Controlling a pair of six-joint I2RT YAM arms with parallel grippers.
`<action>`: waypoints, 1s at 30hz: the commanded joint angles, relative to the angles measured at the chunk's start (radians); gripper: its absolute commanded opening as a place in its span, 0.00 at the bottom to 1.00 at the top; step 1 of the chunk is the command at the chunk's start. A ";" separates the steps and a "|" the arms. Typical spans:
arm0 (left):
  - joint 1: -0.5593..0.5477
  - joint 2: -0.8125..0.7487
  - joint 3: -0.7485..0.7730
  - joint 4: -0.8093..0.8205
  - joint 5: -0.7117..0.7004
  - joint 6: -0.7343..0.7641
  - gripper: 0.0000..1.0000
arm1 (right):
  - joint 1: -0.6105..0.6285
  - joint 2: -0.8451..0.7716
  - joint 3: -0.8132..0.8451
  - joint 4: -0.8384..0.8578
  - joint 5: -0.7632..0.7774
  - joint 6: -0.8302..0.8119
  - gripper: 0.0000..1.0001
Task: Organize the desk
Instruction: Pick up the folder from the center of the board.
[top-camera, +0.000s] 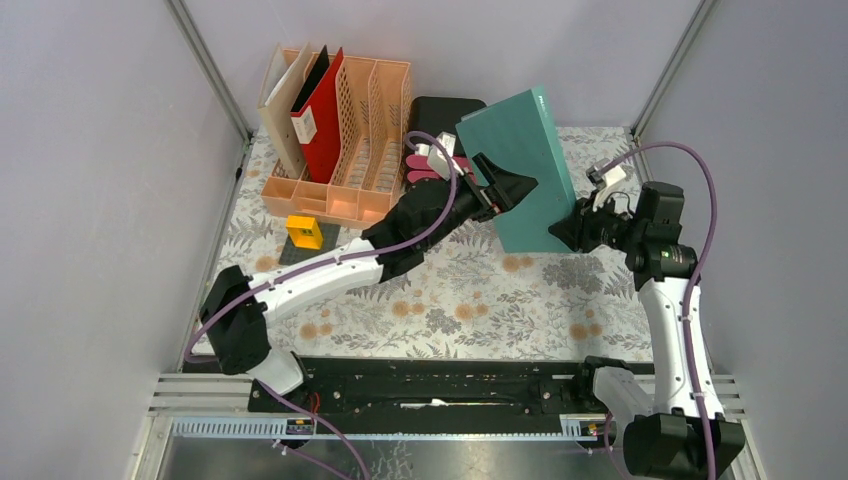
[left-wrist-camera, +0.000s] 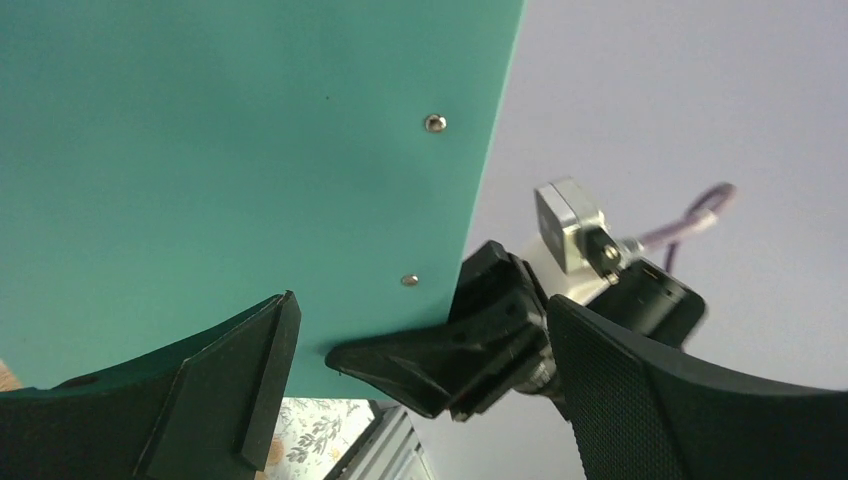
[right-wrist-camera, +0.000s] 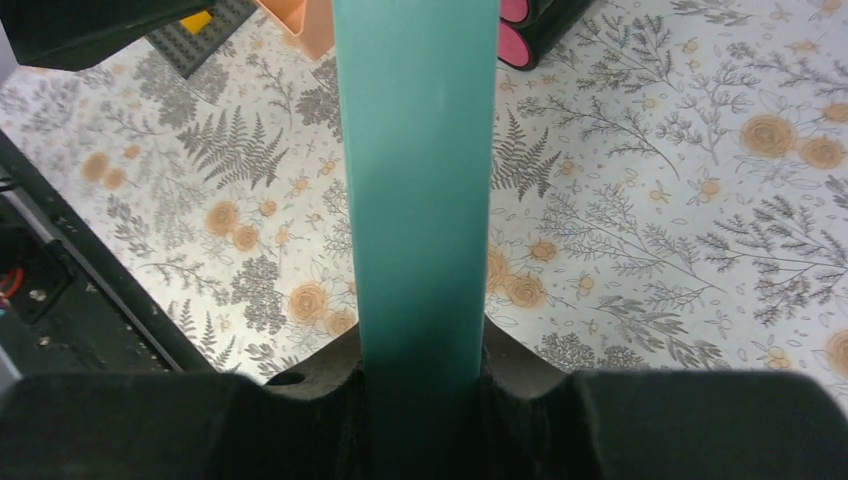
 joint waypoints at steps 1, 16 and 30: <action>-0.020 0.013 0.099 -0.132 -0.162 0.014 0.99 | 0.072 -0.045 0.010 0.079 0.144 -0.052 0.00; -0.051 0.104 0.316 -0.336 -0.397 0.044 0.99 | 0.284 -0.064 0.000 0.102 0.389 -0.124 0.00; -0.049 0.222 0.513 -0.578 -0.538 0.033 0.99 | 0.473 -0.061 0.052 0.104 0.741 -0.310 0.00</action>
